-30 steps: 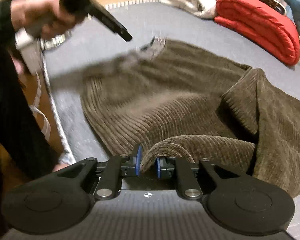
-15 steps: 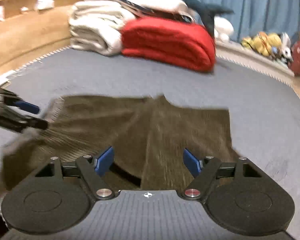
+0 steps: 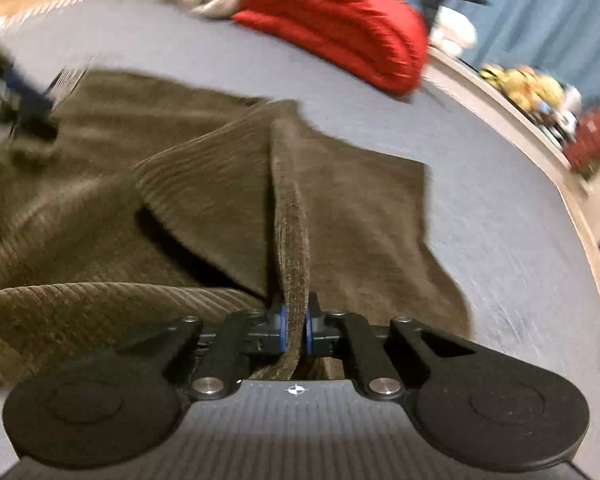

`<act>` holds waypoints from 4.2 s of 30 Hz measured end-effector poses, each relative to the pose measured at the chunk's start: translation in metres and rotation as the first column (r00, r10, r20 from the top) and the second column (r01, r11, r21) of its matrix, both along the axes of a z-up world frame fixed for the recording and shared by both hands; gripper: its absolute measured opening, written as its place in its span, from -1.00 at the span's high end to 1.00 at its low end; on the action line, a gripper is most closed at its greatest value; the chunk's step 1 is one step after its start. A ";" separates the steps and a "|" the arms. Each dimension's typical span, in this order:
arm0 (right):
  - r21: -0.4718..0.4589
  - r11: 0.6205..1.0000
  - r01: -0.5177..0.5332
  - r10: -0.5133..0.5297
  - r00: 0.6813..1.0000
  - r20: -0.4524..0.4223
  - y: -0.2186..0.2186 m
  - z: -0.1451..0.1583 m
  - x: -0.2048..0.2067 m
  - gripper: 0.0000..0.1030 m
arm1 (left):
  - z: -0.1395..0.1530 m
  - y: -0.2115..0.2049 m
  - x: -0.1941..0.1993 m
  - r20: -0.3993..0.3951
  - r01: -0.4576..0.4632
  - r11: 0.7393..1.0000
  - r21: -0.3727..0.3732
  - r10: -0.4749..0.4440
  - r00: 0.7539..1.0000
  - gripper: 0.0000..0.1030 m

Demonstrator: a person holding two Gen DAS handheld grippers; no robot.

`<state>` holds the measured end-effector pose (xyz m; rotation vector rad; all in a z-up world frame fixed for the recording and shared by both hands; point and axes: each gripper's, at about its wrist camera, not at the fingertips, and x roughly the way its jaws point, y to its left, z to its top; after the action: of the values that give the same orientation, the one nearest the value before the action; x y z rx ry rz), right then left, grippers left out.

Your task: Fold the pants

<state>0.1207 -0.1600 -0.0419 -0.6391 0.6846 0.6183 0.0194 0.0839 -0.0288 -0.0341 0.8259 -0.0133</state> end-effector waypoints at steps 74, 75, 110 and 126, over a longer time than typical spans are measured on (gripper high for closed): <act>0.493 -0.049 0.868 -0.929 0.143 -0.342 -0.480 -0.019 0.011 0.31 | -0.066 -0.147 -0.042 -0.137 0.665 0.745 -0.048 -0.665 0.735 -0.47; 0.481 -0.049 0.875 -0.928 0.138 -0.345 -0.481 -0.021 0.012 0.30 | -0.070 -0.150 -0.042 -0.150 0.673 0.738 -0.046 -0.671 0.726 -0.47; 0.596 0.135 0.792 -0.848 0.403 -0.343 -0.424 -0.013 0.068 0.18 | -0.071 -0.065 -0.042 -0.192 0.540 0.834 -0.115 -0.552 0.811 0.26; 0.366 0.206 0.908 -0.948 0.277 -0.155 -0.390 -0.046 0.157 0.90 | -0.028 0.020 -0.024 -0.086 0.205 0.975 -0.085 -0.212 0.973 0.22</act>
<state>0.2776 -0.5499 -0.0874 0.2282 0.6848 -0.4786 -0.0043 0.1040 -0.0569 -0.0186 0.9208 -0.2432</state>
